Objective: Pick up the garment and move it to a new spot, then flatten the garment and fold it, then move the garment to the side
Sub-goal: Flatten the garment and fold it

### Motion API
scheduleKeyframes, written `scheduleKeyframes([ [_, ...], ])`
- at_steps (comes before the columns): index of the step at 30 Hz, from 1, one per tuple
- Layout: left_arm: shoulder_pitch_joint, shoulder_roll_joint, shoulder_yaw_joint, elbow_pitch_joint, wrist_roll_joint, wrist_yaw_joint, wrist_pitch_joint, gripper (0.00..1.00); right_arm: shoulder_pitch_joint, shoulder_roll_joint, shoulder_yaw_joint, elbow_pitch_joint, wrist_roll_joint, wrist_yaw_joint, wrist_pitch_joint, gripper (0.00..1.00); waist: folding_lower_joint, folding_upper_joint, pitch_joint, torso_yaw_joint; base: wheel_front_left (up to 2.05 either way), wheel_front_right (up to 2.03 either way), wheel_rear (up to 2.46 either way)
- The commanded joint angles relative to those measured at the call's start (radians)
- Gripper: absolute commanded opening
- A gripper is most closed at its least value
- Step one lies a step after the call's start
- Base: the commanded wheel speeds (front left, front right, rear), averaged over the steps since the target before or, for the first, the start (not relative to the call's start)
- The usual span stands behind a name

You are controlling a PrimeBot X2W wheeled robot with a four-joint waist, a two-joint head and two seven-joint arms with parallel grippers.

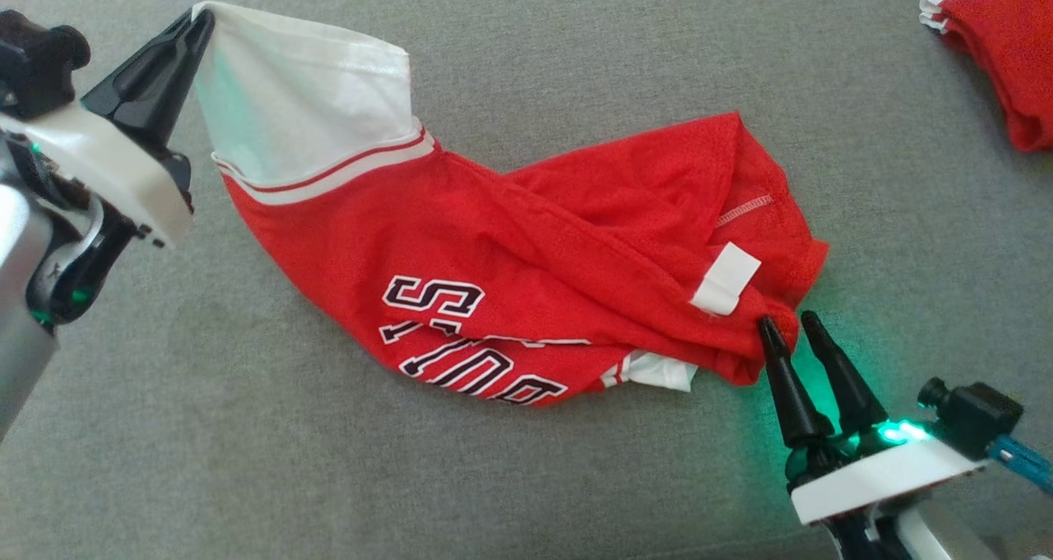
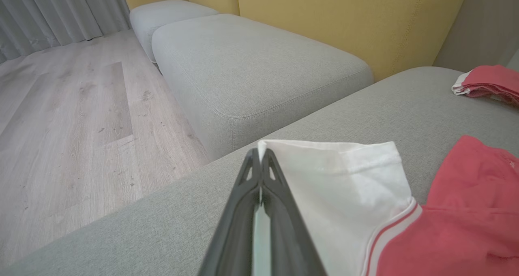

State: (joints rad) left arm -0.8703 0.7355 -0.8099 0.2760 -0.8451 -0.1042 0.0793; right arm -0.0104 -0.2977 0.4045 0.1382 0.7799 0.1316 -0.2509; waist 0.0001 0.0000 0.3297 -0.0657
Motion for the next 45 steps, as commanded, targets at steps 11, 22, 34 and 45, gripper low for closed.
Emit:
scheduleKeyframes([
  [11,-0.044,0.057,0.046,-0.025,-0.018,0.001,0.005,0.0,-0.027,-0.071,0.093,-0.02,0.101,-0.001,-0.011,1.0,-0.0001,0.0,0.002,0.006,0.0,0.0,0.0],
  [22,-0.035,0.066,0.051,-0.018,-0.041,-0.002,-0.002,0.0,-0.014,-0.104,0.121,-0.068,0.143,-0.001,-0.011,0.4,-0.0001,0.0,-0.003,-0.002,0.0,0.0,0.0],
  [34,-0.021,0.081,0.058,-0.018,-0.032,-0.003,-0.064,0.0,-0.022,-0.15,0.068,-0.161,0.132,-0.001,-0.011,0.0,-0.0001,0.0,-0.062,-0.024,0.0,0.0,0.0],
  [45,-0.001,0.129,0.157,-0.202,-0.056,0.036,-0.211,0.0,-0.226,-0.45,-0.152,-0.393,0.072,-0.001,0.101,0.0,-0.0001,0.0,-0.275,-0.064,0.0,0.0,0.0],
])
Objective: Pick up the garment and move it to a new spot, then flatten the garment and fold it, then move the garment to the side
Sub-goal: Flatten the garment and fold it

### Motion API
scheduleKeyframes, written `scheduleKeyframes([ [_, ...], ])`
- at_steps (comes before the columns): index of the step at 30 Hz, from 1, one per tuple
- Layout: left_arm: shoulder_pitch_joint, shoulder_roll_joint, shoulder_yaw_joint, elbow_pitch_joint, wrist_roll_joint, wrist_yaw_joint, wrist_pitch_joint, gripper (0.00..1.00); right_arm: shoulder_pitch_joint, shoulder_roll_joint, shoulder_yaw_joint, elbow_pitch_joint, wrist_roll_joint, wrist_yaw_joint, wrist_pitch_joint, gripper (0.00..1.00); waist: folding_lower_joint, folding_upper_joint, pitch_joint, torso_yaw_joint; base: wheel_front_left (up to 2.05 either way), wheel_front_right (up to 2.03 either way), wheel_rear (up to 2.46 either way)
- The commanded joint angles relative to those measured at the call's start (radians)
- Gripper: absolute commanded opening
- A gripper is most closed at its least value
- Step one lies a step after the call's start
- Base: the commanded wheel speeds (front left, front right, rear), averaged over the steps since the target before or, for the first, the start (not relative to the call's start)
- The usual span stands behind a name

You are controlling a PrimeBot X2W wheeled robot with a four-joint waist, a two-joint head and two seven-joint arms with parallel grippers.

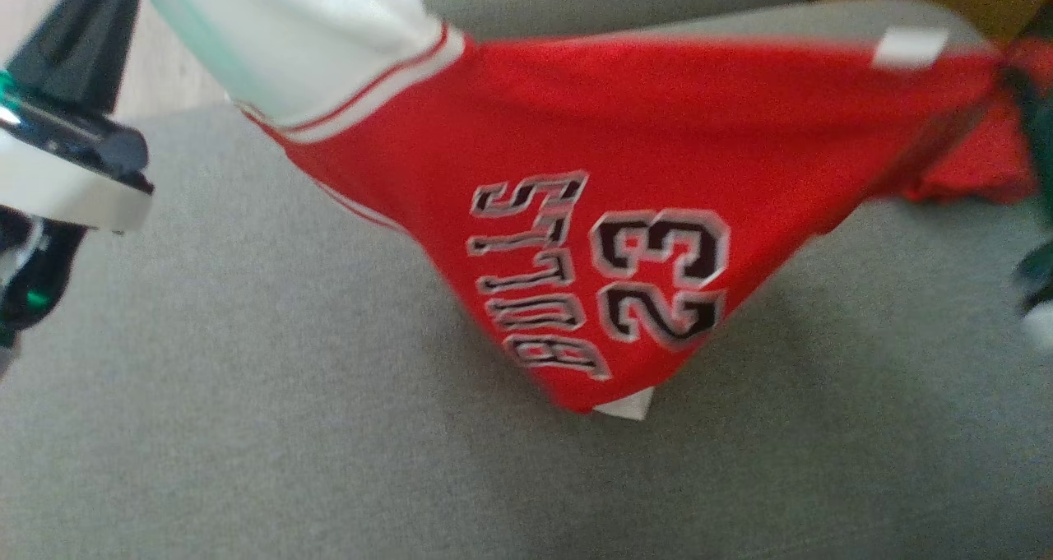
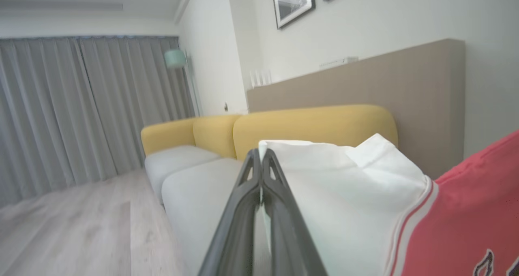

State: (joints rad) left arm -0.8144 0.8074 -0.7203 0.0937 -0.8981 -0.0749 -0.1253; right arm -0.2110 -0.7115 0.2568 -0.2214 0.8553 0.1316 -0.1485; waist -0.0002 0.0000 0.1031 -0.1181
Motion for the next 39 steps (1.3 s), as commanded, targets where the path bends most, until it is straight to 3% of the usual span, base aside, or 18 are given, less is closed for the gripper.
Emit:
scheduleKeyframes([
  [1,-0.069,0.062,0.077,-0.043,-0.003,0.01,-0.009,0.0,-0.061,-0.057,-0.026,-0.042,-0.006,-0.001,0.02,0.0,0.0002,0.0,-0.061,-0.011,0.0,0.0,0.0],
  [5,-0.159,0.078,0.107,-0.126,0.029,0.025,0.007,0.0,-0.219,-0.111,-0.088,-0.023,-0.022,-0.001,0.112,0.0,0.0002,0.0,-0.08,0.005,0.0,0.0,0.0],
  [8,-0.263,0.067,0.105,-0.142,0.063,0.019,0.055,0.0,-0.36,-0.113,-0.085,0.035,-0.002,-0.001,0.177,0.0,0.0002,0.0,-0.057,0.027,0.0,0.0,0.0],
  [16,-0.606,-0.033,-0.013,0.096,0.207,-0.046,0.185,0.0,-0.781,-0.029,0.067,0.282,0.015,-0.001,0.36,0.0,0.0002,0.0,0.134,0.092,0.0,0.0,0.0],
  [19,-0.746,-0.083,-0.059,0.235,0.282,-0.052,0.15,0.0,-0.934,0.029,0.108,0.402,-0.026,-0.001,0.336,0.0,0.0002,0.0,0.234,0.111,0.0,0.0,0.0],
  [23,-0.928,-0.164,-0.072,0.414,0.378,-0.052,0.005,0.0,-1.107,0.09,0.142,0.548,-0.096,-0.001,0.25,0.0,0.0002,0.0,0.341,0.134,0.0,0.0,0.0],
  [27,-1.051,-0.237,-0.062,0.546,0.458,-0.02,-0.118,0.0,-1.227,0.11,0.167,0.653,-0.146,-0.001,0.144,0.0,0.0002,0.0,0.404,0.153,0.0,0.0,0.0],
  [30,-1.064,-0.278,-0.01,0.522,0.483,-0.012,-0.135,0.0,-1.266,0.092,0.215,0.72,-0.164,-0.001,0.071,0.0,0.0002,0.0,0.438,0.171,0.0,0.0,0.0],
  [33,-1.013,-0.279,0.034,0.457,0.488,-0.016,-0.136,0.0,-1.255,0.081,0.237,0.748,-0.144,-0.001,0.056,0.0,0.0002,0.0,0.451,0.18,0.0,0.0,0.0],
  [39,-0.729,-0.272,0.165,0.281,0.452,-0.037,-0.136,0.0,-1.142,0.042,0.304,0.79,-0.062,-0.001,0.017,0.0,0.0002,0.0,0.457,0.205,0.0,0.0,0.0],
])
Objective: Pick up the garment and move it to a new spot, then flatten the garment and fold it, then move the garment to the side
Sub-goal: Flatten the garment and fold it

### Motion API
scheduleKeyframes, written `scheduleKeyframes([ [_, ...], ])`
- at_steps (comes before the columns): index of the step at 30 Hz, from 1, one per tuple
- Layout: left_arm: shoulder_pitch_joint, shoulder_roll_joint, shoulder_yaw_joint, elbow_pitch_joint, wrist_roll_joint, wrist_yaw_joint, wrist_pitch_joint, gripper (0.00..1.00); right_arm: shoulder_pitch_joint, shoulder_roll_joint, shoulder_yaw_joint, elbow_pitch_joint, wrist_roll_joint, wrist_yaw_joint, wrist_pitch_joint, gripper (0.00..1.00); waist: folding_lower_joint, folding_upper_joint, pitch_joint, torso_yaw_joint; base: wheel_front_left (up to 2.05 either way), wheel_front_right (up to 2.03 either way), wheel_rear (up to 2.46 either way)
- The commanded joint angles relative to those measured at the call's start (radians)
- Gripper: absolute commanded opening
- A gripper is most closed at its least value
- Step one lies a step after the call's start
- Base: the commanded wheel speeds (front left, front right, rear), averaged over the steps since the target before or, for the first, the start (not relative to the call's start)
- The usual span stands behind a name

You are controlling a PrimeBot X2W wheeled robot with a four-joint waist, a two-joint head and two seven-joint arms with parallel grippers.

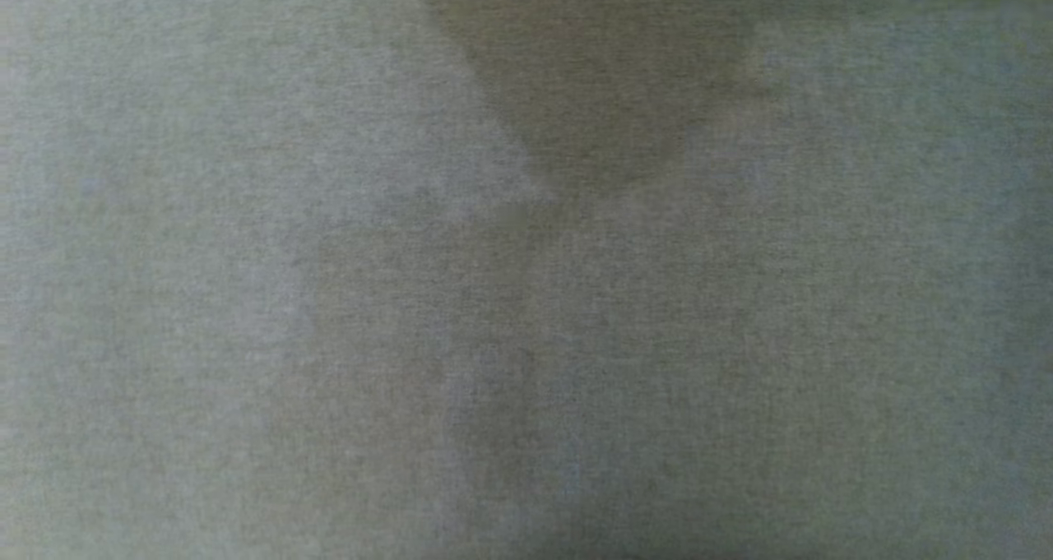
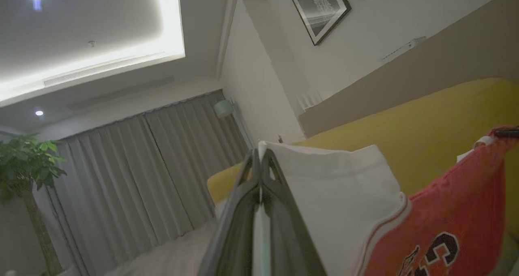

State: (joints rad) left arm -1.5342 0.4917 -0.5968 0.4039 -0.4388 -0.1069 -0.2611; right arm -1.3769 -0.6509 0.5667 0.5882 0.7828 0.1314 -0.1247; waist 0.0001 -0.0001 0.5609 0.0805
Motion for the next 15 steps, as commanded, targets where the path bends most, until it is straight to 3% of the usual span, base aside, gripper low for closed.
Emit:
scheduleKeyframes([
  [1,0.055,0.043,0.063,-0.056,-0.021,-0.007,0.0,0.0,0.053,-0.028,0.001,-0.018,0.027,-0.001,-0.014,0.0,-0.0001,0.0001,-0.006,0.011,0.0,0.0,0.0],
  [8,0.565,0.041,0.145,-0.216,-0.133,-0.02,-0.001,0.0,0.32,-0.099,0.04,-0.045,0.156,-0.001,-0.057,0.0,-0.0001,0.0001,-0.079,0.033,0.0,0.0,0.0],
  [15,0.967,0.067,0.099,-0.33,-0.152,-0.023,-0.001,0.0,0.596,-0.182,0.048,-0.145,0.248,-0.001,-0.087,0.0,-0.0001,0.0001,-0.162,0.027,0.0,0.0,0.0],
])
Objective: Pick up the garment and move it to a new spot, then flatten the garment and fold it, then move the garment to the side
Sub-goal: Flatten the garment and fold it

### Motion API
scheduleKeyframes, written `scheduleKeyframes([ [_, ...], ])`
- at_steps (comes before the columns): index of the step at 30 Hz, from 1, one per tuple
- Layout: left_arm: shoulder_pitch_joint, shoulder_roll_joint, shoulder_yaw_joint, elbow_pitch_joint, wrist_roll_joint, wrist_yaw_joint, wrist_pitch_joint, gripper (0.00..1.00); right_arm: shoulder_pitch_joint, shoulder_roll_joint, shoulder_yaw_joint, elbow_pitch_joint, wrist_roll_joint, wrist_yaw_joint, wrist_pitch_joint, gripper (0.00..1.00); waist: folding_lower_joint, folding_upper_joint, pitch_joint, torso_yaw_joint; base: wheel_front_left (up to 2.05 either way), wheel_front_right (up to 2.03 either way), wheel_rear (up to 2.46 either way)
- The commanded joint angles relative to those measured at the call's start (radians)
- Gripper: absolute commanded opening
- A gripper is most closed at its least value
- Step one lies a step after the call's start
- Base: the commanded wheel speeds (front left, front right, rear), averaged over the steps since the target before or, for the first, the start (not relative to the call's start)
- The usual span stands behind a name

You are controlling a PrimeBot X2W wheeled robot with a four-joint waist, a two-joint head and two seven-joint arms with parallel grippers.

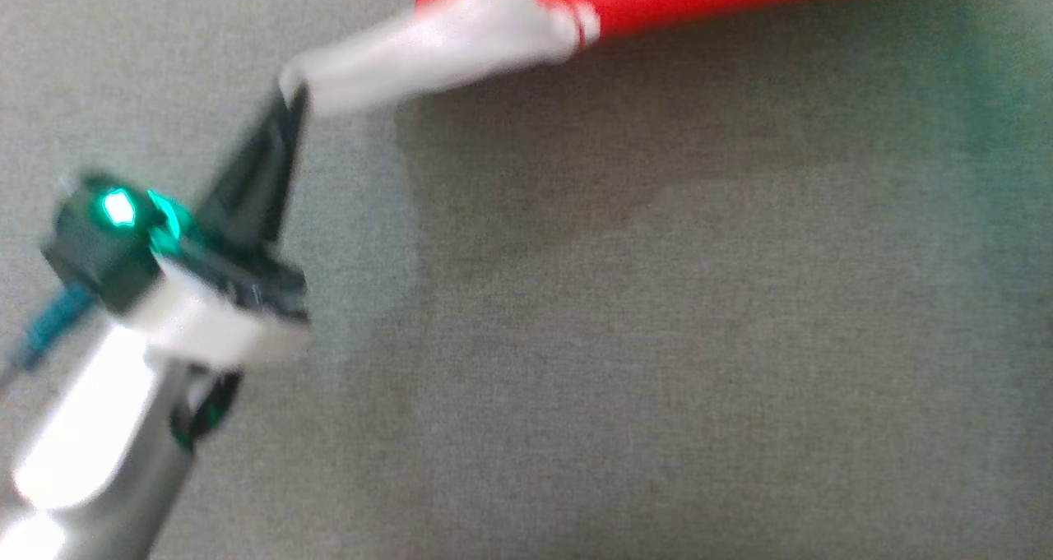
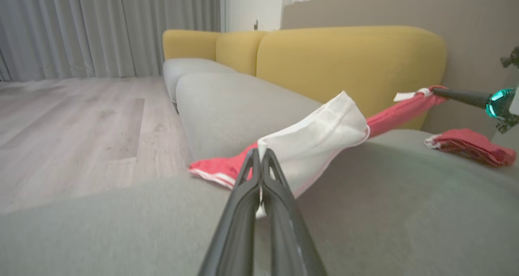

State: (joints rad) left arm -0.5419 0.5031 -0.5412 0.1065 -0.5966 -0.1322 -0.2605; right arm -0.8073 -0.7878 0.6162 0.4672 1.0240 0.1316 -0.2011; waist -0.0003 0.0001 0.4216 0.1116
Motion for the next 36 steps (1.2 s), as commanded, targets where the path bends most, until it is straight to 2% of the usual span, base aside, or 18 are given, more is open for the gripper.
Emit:
scheduleKeyframes([
  [1,0.015,0.062,0.032,-0.042,0.015,0.003,-0.001,0.0,0.062,-0.056,0.001,-0.04,0.012,-0.001,-0.013,0.0,0.0003,-0.0001,-0.035,-0.009,0.0,0.0,0.0],
  [4,0.12,0.078,-0.001,-0.058,0.045,0.01,-0.001,0.0,0.167,-0.074,0.002,-0.085,0.032,-0.001,-0.021,0.0,0.0003,-0.0001,-0.077,-0.024,0.0,0.0,0.0],
  [9,0.248,0.107,-0.067,-0.075,0.094,0.058,0.047,0.0,0.338,-0.088,0.015,-0.145,0.041,-0.001,-0.015,0.0,0.0003,-0.0001,-0.144,-0.047,0.0,0.0,0.0],
  [15,0.376,0.125,-0.113,-0.141,0.054,0.093,0.144,0.0,0.528,-0.105,-0.009,-0.209,0.034,-0.001,0.001,0.0,0.0003,-0.0001,-0.209,-0.065,0.0,0.0,0.0],
  [23,0.488,0.178,-0.111,-0.249,-0.016,0.13,0.222,0.0,0.745,-0.128,-0.091,-0.307,0.024,-0.001,0.015,0.0,0.0003,-0.0001,-0.259,-0.069,0.0,0.0,0.0],
  [28,0.522,0.223,-0.071,-0.346,-0.057,0.158,0.241,0.0,0.872,-0.141,-0.205,-0.374,0.017,-0.001,0.005,0.0,0.0003,-0.0001,-0.259,-0.073,0.0,0.0,0.0],
  [32,0.488,0.226,-0.03,-0.375,-0.078,0.156,0.218,0.0,0.891,-0.11,-0.271,-0.422,0.0,-0.001,0.016,0.0,0.0003,-0.0001,-0.231,-0.075,0.0,0.0,0.0],
  [36,0.398,0.207,-0.008,-0.34,-0.098,0.111,0.204,0.0,0.838,-0.058,-0.302,-0.426,-0.031,-0.001,0.044,0.0,0.0003,-0.0001,-0.189,-0.07,0.0,0.0,0.0],
])
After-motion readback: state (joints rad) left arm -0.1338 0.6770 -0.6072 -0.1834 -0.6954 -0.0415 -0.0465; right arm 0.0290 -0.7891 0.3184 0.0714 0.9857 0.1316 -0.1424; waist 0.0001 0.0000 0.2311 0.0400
